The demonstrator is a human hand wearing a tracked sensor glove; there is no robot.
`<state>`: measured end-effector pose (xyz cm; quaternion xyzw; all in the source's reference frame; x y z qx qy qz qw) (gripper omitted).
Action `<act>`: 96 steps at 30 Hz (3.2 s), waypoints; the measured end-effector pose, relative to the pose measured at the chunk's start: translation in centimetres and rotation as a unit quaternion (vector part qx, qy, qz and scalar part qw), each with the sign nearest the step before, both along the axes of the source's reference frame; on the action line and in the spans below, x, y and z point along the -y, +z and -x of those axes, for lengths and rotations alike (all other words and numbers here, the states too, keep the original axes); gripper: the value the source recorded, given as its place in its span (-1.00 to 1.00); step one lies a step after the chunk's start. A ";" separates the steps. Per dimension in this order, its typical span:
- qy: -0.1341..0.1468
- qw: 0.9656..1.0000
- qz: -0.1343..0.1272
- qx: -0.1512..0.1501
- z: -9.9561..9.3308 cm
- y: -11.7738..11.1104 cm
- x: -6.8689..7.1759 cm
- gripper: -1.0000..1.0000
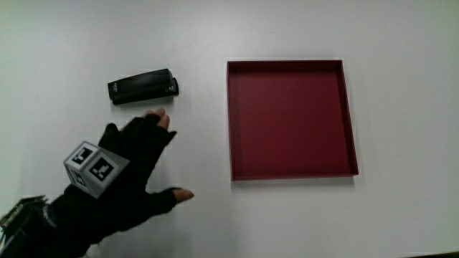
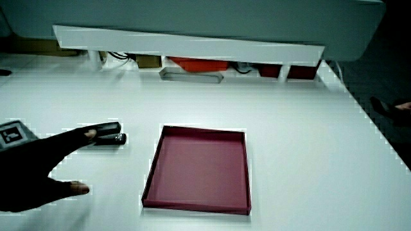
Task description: Pick stapper from desk
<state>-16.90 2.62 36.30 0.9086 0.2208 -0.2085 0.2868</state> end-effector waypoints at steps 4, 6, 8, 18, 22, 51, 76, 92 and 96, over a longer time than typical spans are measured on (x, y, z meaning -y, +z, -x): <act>-0.005 1.000 -0.019 -0.005 0.7 -0.4 1.3 0.00; -0.029 0.999 0.007 -0.015 1.1 -0.6 1.8 0.00; -0.038 0.999 0.013 -0.030 1.7 -0.1 2.5 0.00; -0.075 0.997 0.020 0.023 2.8 -0.2 7.6 0.00; -0.098 0.993 0.055 0.019 3.3 0.8 9.2 0.00; -0.109 0.983 0.095 0.114 3.1 9.2 14.3 0.00; -0.102 0.990 0.012 0.099 3.5 8.0 14.5 1.00; -0.040 0.999 -0.026 -0.009 -2.1 4.5 15.0 1.00; -0.024 0.999 -0.033 -0.015 -4.8 3.4 14.5 1.00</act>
